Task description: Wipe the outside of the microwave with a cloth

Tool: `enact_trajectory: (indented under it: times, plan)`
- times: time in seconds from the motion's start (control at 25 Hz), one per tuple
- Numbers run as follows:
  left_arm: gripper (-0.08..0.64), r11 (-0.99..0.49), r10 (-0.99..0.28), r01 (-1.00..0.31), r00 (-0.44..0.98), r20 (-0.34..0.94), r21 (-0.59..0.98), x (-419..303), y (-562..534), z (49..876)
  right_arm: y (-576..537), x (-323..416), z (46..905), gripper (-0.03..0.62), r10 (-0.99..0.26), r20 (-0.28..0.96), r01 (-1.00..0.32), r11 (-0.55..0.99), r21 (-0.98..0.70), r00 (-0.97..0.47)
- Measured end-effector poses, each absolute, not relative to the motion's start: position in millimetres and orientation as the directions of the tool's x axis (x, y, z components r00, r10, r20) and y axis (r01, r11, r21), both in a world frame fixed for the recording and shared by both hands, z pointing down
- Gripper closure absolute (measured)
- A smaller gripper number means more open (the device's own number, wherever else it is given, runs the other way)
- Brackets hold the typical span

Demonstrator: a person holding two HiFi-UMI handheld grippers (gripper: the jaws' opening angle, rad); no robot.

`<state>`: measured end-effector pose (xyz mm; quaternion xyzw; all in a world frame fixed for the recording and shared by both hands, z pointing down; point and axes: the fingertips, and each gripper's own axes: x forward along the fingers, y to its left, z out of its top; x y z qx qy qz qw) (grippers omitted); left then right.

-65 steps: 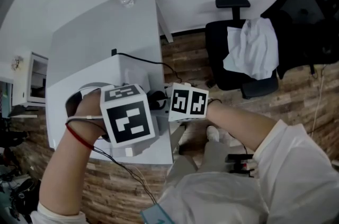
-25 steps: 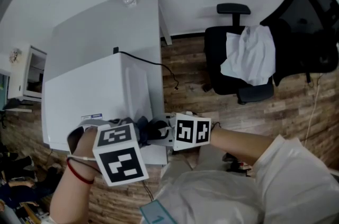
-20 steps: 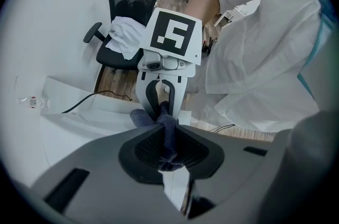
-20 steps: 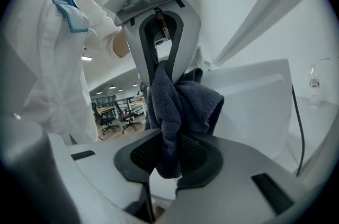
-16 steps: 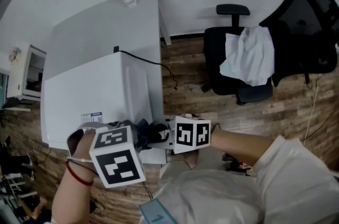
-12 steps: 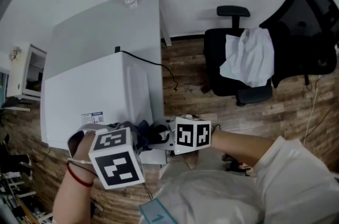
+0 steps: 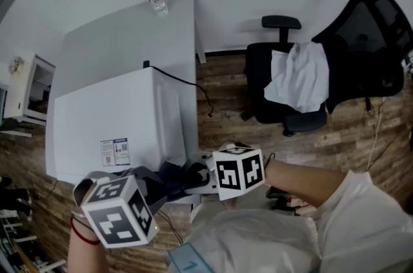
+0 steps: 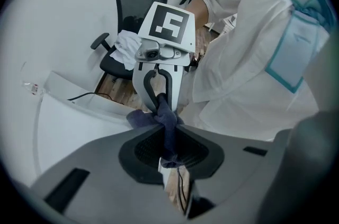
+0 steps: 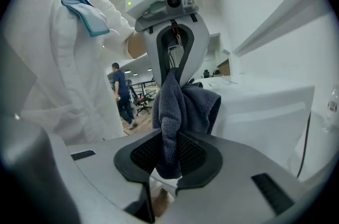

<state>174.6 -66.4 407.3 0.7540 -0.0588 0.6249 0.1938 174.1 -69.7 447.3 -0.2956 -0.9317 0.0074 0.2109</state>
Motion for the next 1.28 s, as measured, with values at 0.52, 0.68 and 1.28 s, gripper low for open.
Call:
enact_trajectory:
  times: [0.52, 0.68, 1.28]
  plan:
    - [0.506, -0.87, -0.241, -0.493, 0.416, 0.877, -0.005, 123, -88, 363, -103, 150, 382, 0.509, 0.457, 0.612, 0.567, 0.823, -0.017, -0.645]
    - [0.506, -0.801, -0.399, -0.593, 0.426, 0.812, -0.082, 95, -111, 345, -127, 123, 363, 0.509, 0.378, 0.598, 0.479, 0.878, 0.011, -0.706]
    - [0.506, -0.82, -0.417, -0.563, 0.462, 0.783, -0.105, 33, -110, 404, -131, 63, 395, 0.509, 0.237, 0.776, 0.488, 0.867, 0.103, -0.584]
